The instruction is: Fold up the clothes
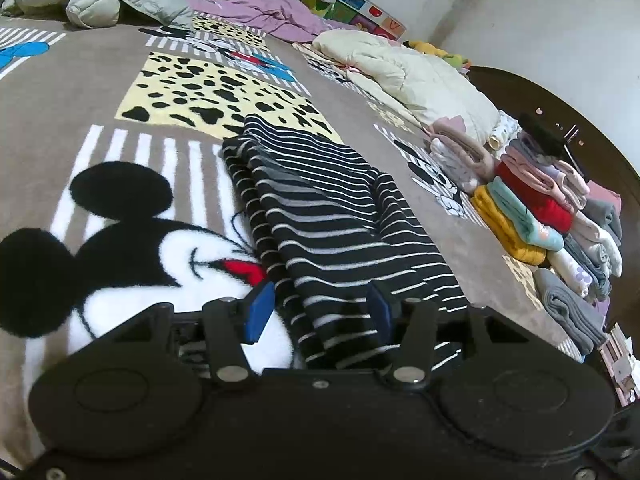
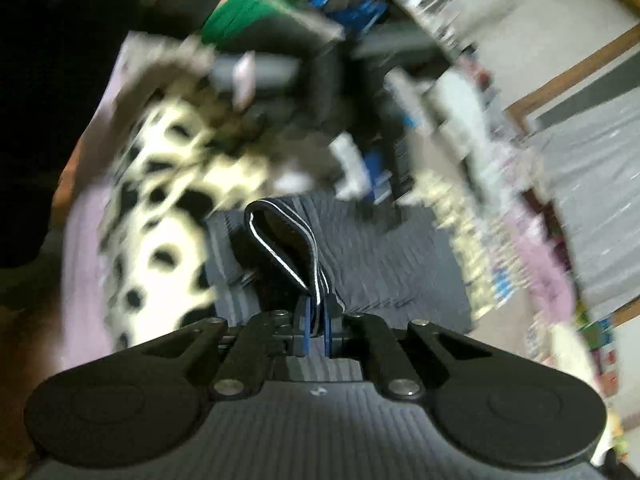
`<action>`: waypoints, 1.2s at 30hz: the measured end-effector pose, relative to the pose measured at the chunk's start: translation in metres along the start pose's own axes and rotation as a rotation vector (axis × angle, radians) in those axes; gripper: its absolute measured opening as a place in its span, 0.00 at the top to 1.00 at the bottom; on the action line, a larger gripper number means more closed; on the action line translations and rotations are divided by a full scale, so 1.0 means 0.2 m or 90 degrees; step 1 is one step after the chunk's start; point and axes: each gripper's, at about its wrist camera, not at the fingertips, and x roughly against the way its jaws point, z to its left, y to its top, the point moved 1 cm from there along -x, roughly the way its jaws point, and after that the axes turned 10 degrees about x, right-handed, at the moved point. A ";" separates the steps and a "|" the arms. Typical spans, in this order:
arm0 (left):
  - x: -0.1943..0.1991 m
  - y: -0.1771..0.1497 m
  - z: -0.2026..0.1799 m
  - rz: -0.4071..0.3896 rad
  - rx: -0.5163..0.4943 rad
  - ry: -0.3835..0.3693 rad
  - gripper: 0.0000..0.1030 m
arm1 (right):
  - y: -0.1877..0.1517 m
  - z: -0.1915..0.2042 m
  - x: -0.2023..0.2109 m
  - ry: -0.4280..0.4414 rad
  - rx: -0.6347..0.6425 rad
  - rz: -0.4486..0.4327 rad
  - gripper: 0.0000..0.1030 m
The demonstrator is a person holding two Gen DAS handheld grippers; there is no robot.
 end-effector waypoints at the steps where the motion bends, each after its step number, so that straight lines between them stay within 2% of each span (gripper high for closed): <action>1: 0.00 0.00 0.00 0.000 -0.002 0.000 0.52 | -0.02 0.03 -0.05 0.018 -0.026 0.013 0.91; 3: -0.01 0.01 0.00 -0.002 -0.004 -0.001 0.52 | -0.04 0.03 -0.07 0.016 -0.086 0.004 0.88; 5: 0.01 0.02 0.02 -0.013 0.003 0.000 0.52 | -0.06 -0.06 -0.02 0.056 -0.192 -0.022 0.86; 6: 0.01 0.02 0.03 -0.020 0.009 0.000 0.52 | -0.08 -0.12 0.01 0.085 -0.249 -0.043 0.78; 7: 0.01 0.03 0.03 -0.027 0.015 0.001 0.52 | -0.10 -0.17 0.04 0.104 -0.291 -0.057 0.76; 10: 0.01 0.06 0.04 -0.053 0.028 0.011 0.53 | -0.20 -0.37 0.09 0.129 -0.448 -0.107 0.71; 12: 0.00 0.07 0.05 -0.070 0.037 0.017 0.55 | -0.27 -0.49 0.04 0.110 -0.554 -0.122 0.71; 15: -0.03 0.11 0.07 -0.085 0.061 0.020 0.66 | -0.33 -0.62 -0.11 0.077 -0.656 -0.119 0.71; 20: -0.10 0.18 0.11 -0.104 0.105 0.022 0.72 | -0.41 -0.72 -0.36 0.098 -0.826 -0.124 0.70; 22: -0.15 0.23 0.12 -0.101 0.121 0.022 0.73 | -0.43 -0.71 -0.42 0.102 -0.856 -0.125 0.73; 23: -0.17 0.24 0.12 -0.098 0.126 0.023 0.76 | -0.43 -0.70 -0.44 0.099 -0.860 -0.120 0.75; 24: -0.19 0.25 0.12 -0.096 0.129 0.022 0.80 | -0.43 -0.70 -0.46 0.097 -0.864 -0.114 0.82; 25: -0.22 0.26 0.12 -0.094 0.128 0.021 0.89 | -0.44 -0.69 -0.48 0.095 -0.869 -0.112 0.90; 26: -0.24 0.28 0.11 -0.096 0.123 0.015 0.96 | -0.44 -0.68 -0.48 0.094 -0.874 -0.120 0.92; 30: -0.30 0.37 0.11 -0.102 0.124 -0.041 0.98 | -0.48 -0.69 -0.44 0.071 -0.894 -0.160 0.95; 33: -0.39 0.38 0.17 -0.055 0.152 -0.027 0.98 | -0.52 -0.70 -0.40 0.057 -0.921 -0.192 0.97; 36: -0.42 0.41 0.21 -0.030 0.184 -0.029 0.96 | -0.55 -0.69 -0.44 0.061 -0.927 -0.174 0.97</action>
